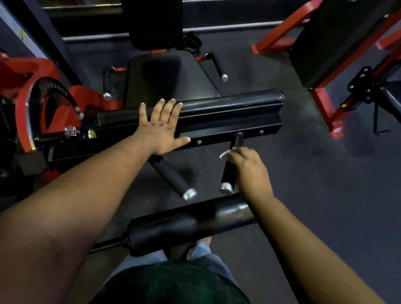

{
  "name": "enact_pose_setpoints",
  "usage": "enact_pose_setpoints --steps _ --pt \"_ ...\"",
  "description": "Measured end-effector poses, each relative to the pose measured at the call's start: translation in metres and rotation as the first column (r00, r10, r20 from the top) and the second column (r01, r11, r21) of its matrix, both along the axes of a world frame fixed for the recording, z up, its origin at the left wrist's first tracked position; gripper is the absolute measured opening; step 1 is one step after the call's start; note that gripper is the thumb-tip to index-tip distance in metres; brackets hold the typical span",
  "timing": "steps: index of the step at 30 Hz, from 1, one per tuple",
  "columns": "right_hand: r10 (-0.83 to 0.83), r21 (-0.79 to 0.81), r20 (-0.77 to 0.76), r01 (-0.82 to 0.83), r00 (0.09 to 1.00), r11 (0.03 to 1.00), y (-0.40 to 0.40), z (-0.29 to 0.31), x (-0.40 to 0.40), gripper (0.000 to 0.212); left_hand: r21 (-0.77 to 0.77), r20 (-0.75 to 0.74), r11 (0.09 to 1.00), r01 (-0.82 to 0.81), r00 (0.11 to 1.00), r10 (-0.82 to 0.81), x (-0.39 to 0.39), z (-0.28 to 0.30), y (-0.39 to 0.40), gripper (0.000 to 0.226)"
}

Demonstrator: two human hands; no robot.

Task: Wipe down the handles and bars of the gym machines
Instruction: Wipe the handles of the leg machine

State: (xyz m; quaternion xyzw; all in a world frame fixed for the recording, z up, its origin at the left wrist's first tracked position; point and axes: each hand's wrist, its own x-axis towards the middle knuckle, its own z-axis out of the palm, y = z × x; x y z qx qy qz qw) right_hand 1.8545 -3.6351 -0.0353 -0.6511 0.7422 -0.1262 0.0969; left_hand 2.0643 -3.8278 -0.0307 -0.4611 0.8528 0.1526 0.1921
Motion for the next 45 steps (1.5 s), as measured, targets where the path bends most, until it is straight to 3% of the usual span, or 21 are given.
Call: enact_pose_setpoints --steps 5,7,9,12,16,20,24,27,31,34,36,39,42,43,44,45 --pt "0.167 -0.134 0.096 -0.154 0.981 0.979 0.071 0.009 0.017 0.052 0.01 0.0 1.0 0.002 1.0 -0.002 0.001 -0.001 0.0 0.101" --pt "0.081 -0.189 0.23 -0.037 0.97 0.981 0.063 0.009 0.008 0.051 0.008 0.001 1.0 0.001 1.0 -0.001 0.0 -0.001 0.0 0.101" --pt "-0.161 -0.222 0.343 0.246 0.925 0.944 0.032 0.0 -0.008 0.047 0.015 0.003 1.0 0.001 1.0 -0.001 -0.001 0.001 0.0 0.101" --pt "-0.391 -0.091 0.454 0.478 0.8 0.873 -0.014 -0.023 -0.023 0.045 0.02 0.015 1.0 -0.002 1.0 0.002 0.0 0.002 0.0 0.101" --pt "-0.462 -0.009 0.602 0.584 0.651 0.812 -0.016 -0.041 -0.001 0.05 0.022 0.017 1.0 -0.005 1.0 0.005 0.0 0.004 0.002 0.101" --pt "-0.409 0.014 0.763 0.62 0.5 0.784 0.034 -0.033 0.035 0.041 0.02 0.015 1.0 0.0 1.0 0.0 -0.001 0.004 0.002 0.101" --pt "-0.343 0.092 0.887 0.609 0.309 0.788 0.083 -0.023 0.058 0.03 0.02 0.023 1.0 0.008 1.0 -0.008 -0.001 0.003 0.003 0.101" --pt "-0.347 0.149 0.921 0.661 0.179 0.735 0.061 -0.032 0.032 0.024 0.017 0.026 1.0 0.007 1.0 -0.007 -0.001 0.004 0.002 0.1" --pt "-0.324 0.379 0.923 0.638 -0.207 0.67 -0.01 -0.049 -0.004 0.033 0.022 0.024 1.0 0.001 1.0 -0.002 -0.001 0.004 0.002 0.1" --pt "-0.26 0.477 0.866 0.547 -0.428 0.688 -0.025 -0.039 0.013 0.034 0.018 0.02 1.0 0.003 1.0 -0.003 0.0 0.004 0.002 0.1" --pt "-0.179 0.483 0.84 0.556 -0.512 0.677 -0.016 -0.035 0.029 0.032 0.012 0.006 1.0 0.008 1.0 -0.008 0.0 0.003 0.002 0.1" --pt "-0.155 0.497 0.813 0.532 -0.561 0.685 0.016 -0.034 0.05 0.023 0.01 -0.019 1.0 0.01 1.0 -0.01 0.001 0.002 0.001 0.1" --pt "-0.214 0.545 0.774 0.454 -0.596 0.705 0.059 -0.037 0.066 0.031 -0.005 -0.036 1.0 0.012 0.999 -0.012 0.002 0.0 0.001 0.1" --pt "-0.265 0.551 0.784 0.434 -0.561 0.713 0.072 -0.036 0.066 0.032 -0.009 -0.041 1.0 0.015 0.999 -0.015 0.002 0.0 0.001 0.1" --pt "-0.316 0.531 0.825 0.452 -0.468 0.717 0.079 -0.033 0.062 0.03 -0.013 -0.051 1.0 0.016 0.999 -0.017 0.002 -0.001 0.001 0.1" --pt "-0.367 0.47 0.882 0.513 -0.294 0.718 0.081 -0.033 0.053 0.027 -0.022 -0.061 1.0 0.021 0.998 -0.022 0.003 -0.001 0.001 0.1"
